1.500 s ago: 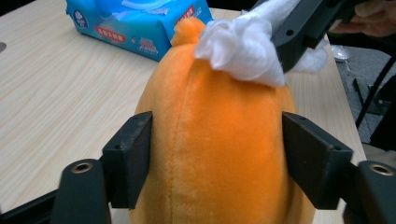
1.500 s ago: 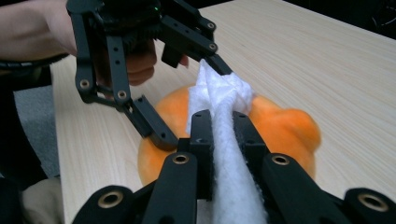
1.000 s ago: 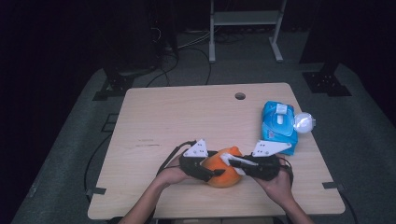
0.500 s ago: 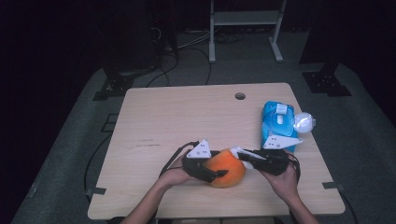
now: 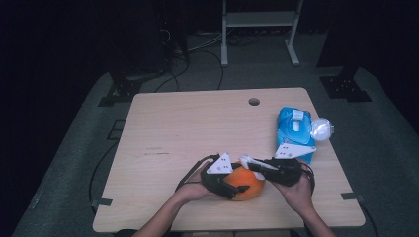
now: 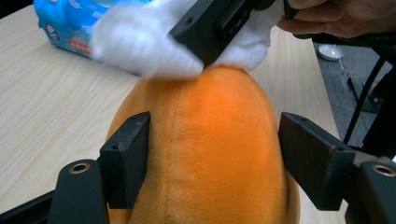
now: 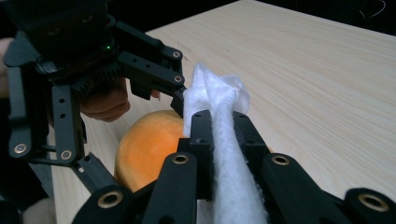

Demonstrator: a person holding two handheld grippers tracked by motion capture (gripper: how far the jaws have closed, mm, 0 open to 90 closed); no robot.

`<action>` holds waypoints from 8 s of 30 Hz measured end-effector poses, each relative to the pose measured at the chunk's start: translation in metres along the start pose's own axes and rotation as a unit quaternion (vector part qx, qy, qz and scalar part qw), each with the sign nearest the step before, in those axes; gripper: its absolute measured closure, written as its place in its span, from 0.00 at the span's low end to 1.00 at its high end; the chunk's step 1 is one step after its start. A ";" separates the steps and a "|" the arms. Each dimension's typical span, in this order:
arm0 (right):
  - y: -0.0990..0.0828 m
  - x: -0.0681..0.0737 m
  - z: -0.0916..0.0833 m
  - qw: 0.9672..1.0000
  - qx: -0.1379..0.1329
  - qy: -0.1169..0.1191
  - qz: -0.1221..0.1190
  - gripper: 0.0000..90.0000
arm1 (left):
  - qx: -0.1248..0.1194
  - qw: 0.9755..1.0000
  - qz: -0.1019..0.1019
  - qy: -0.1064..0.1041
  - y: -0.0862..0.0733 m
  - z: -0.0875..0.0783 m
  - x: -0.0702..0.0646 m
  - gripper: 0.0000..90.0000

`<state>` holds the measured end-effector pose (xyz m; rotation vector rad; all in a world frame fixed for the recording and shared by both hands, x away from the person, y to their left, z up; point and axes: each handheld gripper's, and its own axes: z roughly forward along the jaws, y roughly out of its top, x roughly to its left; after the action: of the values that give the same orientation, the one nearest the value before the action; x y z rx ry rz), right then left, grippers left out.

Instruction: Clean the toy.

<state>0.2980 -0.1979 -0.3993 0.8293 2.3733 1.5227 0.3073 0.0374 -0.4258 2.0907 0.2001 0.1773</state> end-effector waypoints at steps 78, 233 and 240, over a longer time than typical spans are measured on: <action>0.000 -0.008 -0.011 0.999 -0.018 0.019 0.030 0.88 | -0.015 0.999 -0.029 0.019 -0.003 -0.006 0.011 0.38; 0.001 -0.004 -0.006 0.999 -0.032 0.017 0.040 0.88 | -0.068 0.994 -0.062 0.059 0.008 -0.013 0.004 0.29; -0.006 -0.013 -0.008 0.998 -0.033 0.009 0.059 0.88 | -0.076 0.994 -0.074 0.020 -0.006 -0.011 0.021 0.09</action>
<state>0.3028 -0.2134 -0.4023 0.9596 2.3091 1.6501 0.3246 0.0541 -0.4247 1.9131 0.3539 0.1409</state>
